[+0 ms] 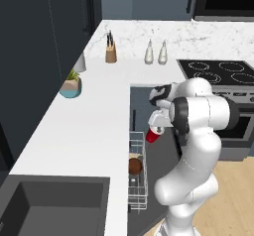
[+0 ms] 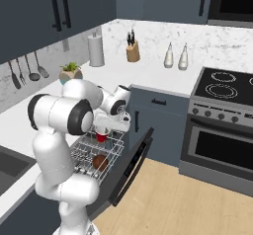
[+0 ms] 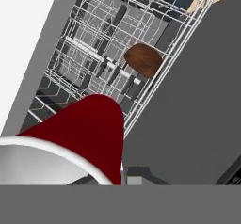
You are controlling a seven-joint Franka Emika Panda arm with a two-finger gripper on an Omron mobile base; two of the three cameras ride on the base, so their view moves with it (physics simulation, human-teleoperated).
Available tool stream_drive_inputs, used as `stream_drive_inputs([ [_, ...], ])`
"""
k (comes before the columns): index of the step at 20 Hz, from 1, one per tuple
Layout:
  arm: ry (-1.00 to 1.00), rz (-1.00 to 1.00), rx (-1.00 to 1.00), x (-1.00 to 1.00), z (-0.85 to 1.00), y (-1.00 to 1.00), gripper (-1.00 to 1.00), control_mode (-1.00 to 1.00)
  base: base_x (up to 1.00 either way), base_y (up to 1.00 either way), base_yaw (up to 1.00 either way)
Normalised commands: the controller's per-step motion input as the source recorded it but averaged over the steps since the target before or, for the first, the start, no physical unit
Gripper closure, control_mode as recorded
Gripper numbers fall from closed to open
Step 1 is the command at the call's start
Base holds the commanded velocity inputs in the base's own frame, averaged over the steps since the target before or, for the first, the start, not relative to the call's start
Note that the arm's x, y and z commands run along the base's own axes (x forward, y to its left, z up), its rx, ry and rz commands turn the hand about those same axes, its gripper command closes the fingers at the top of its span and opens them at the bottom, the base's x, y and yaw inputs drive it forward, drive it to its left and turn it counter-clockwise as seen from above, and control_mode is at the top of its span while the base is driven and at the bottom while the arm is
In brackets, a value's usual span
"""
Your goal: Pick up the cup and bowl from the counter, place them in the dishwasher, and close the dishwasher door.
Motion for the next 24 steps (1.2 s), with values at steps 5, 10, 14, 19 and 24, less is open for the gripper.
stream_drive_inputs([
  [5,-0.17,0.21,0.0,0.48,-0.59,0.0,1.0,-1.0,0.0,0.0,0.0],
  [10,0.0,0.2,0.03,0.46,-0.4,0.0,1.0,-1.0,0.0,0.0,0.0],
  [14,-0.09,0.2,0.02,0.42,-0.41,0.0,1.0,-1.0,0.0,0.0,0.0],
  [19,-0.07,0.2,0.05,0.37,-0.26,-0.05,1.0,-1.0,0.0,0.0,0.0],
  [24,-0.2,0.11,0.01,0.34,-0.33,0.0,1.0,-1.0,0.0,0.0,0.0],
])
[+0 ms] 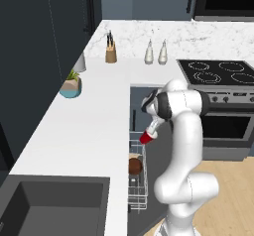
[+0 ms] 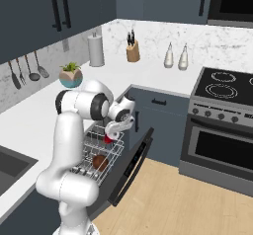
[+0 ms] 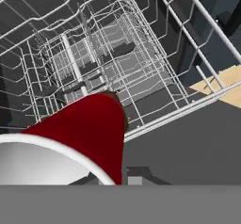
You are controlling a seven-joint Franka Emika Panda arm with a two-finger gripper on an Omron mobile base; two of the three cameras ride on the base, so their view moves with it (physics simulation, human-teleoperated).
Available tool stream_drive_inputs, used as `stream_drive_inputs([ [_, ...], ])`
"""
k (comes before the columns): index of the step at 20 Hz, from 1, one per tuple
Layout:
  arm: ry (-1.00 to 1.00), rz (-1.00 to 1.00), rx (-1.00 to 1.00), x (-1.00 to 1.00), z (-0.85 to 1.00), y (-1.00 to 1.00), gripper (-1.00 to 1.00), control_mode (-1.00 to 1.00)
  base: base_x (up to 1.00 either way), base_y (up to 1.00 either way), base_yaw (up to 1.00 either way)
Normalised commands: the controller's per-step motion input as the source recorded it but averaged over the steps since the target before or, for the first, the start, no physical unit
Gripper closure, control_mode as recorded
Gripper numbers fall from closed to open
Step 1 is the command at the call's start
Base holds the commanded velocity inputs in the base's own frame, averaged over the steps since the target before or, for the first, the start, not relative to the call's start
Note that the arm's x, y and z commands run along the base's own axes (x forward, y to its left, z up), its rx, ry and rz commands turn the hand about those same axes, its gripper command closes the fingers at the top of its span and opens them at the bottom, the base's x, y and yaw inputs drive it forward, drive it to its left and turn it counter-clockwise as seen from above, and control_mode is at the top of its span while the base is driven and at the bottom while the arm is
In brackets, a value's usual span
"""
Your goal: Pick up the cup and bowl from the counter, place them in the dishwasher, and close the dishwasher door.
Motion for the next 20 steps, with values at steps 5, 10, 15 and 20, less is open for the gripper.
stream_drive_inputs([
  [5,-0.17,0.09,0.02,0.24,-0.37,0.0,1.0,-1.0,0.0,0.0,0.0],
  [10,-0.04,0.04,0.01,0.41,-0.22,0.09,1.0,-1.0,0.0,0.0,0.0],
  [15,0.0,0.0,0.0,0.3,0.0,0.16,1.0,-1.0,0.0,0.0,0.0],
  [20,0.01,0.02,0.02,0.47,-0.24,0.2,1.0,-1.0,0.0,0.0,0.0],
])
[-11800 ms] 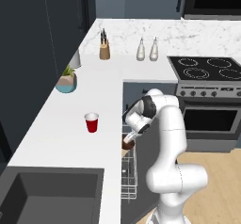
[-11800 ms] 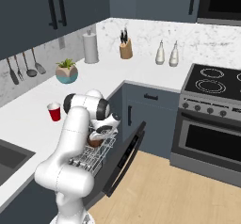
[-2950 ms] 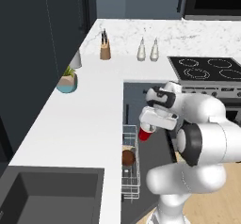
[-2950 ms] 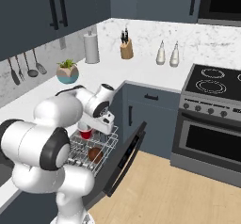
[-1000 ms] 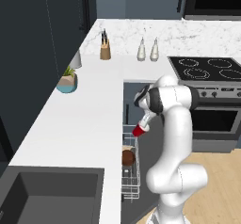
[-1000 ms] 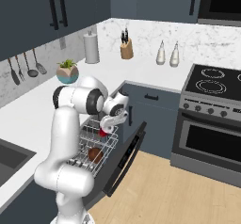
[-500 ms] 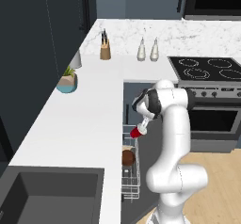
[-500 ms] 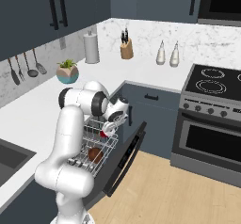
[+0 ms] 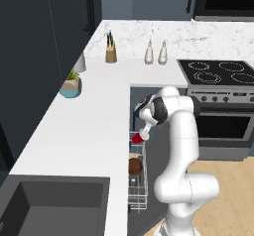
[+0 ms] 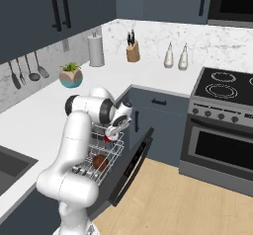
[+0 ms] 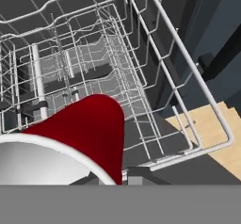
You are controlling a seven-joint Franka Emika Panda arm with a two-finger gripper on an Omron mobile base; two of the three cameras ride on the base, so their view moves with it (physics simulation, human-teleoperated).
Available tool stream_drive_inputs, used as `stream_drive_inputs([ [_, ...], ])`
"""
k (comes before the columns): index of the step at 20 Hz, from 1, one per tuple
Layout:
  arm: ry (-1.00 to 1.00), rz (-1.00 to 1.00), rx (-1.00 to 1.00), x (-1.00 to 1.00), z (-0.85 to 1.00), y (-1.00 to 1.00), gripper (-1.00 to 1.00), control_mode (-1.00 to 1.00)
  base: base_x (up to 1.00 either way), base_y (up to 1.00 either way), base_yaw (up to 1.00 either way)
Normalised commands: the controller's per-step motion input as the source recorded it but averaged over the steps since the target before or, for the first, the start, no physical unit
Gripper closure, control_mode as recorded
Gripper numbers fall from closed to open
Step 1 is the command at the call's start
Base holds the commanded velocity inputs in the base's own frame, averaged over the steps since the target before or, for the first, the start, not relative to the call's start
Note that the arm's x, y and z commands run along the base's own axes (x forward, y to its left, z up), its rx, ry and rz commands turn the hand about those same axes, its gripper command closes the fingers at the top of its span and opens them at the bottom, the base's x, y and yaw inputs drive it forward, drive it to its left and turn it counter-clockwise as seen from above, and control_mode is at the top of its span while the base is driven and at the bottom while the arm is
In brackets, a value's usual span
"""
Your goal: Pick up the cup and bowl from the counter, place them in the dishwasher, and close the dishwasher door.
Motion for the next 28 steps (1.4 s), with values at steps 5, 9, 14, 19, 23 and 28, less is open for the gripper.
stream_drive_inputs([
  [5,0.0,0.05,0.09,0.42,-0.61,0.08,1.0,-1.0,0.0,0.0,0.0],
  [9,0.0,0.05,0.08,0.37,-0.65,0.08,1.0,-1.0,0.0,0.0,0.0],
  [14,0.0,0.02,0.01,0.2,-0.44,0.03,1.0,-1.0,0.0,0.0,0.0],
  [19,0.05,0.0,0.0,0.0,-0.37,-0.06,-1.0,-1.0,0.0,0.0,0.0],
  [23,0.0,0.0,0.02,-0.11,-0.01,-0.04,-1.0,-1.0,0.0,0.0,0.0],
  [28,-0.12,0.0,0.02,-0.26,0.18,-0.08,-1.0,-1.0,0.0,0.0,0.0],
])
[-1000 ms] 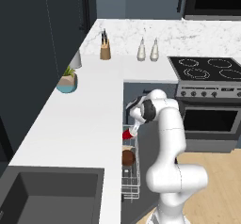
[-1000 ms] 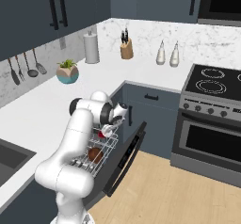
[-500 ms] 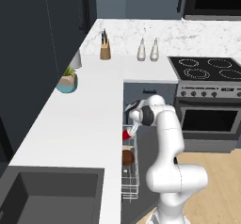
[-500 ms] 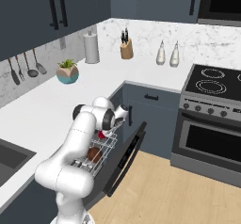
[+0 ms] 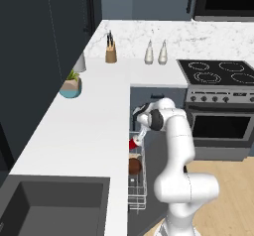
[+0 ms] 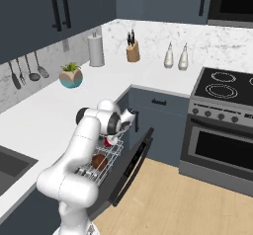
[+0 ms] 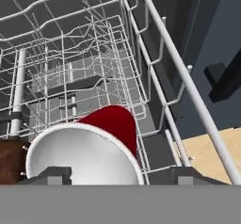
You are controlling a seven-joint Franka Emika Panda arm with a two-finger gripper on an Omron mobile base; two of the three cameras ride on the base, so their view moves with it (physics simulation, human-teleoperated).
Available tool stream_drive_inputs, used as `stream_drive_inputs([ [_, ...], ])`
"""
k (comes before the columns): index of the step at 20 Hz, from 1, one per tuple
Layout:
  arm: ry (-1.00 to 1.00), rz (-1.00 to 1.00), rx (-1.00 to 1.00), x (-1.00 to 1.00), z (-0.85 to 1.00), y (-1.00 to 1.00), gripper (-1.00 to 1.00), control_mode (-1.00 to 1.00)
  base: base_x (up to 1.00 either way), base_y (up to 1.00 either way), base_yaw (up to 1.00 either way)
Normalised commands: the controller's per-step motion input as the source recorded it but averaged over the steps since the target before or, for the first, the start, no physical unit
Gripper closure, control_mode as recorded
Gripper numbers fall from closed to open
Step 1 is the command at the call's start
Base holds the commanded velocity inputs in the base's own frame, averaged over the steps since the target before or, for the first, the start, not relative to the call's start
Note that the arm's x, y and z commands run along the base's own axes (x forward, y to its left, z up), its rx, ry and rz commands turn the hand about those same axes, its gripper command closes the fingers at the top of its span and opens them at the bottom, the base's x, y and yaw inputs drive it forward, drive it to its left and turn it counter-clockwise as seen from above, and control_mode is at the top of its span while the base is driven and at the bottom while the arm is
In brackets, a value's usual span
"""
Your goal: Pick up the cup and bowl from the counter, place them in the dishwasher, and close the dishwasher door.
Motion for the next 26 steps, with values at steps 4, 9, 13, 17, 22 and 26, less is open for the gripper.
stream_drive_inputs([
  [4,-0.23,0.0,0.02,-0.67,0.93,-0.14,-1.0,-1.0,0.0,0.0,0.0],
  [9,-0.09,0.0,0.0,-0.74,1.0,0.0,-1.0,-1.0,0.0,0.0,0.0],
  [13,-0.05,-0.05,0.0,-0.85,1.0,-0.04,-1.0,-1.0,0.0,0.0,0.0],
  [17,0.0,-0.22,-0.03,-0.81,0.95,-0.06,-1.0,-1.0,0.0,0.0,0.0],
  [22,0.0,-0.28,-0.01,-0.28,1.0,-0.06,-1.0,-1.0,0.0,0.0,0.0],
  [26,-0.08,-0.3,0.0,-0.09,1.0,-0.08,-1.0,-1.0,0.0,0.0,0.0],
])
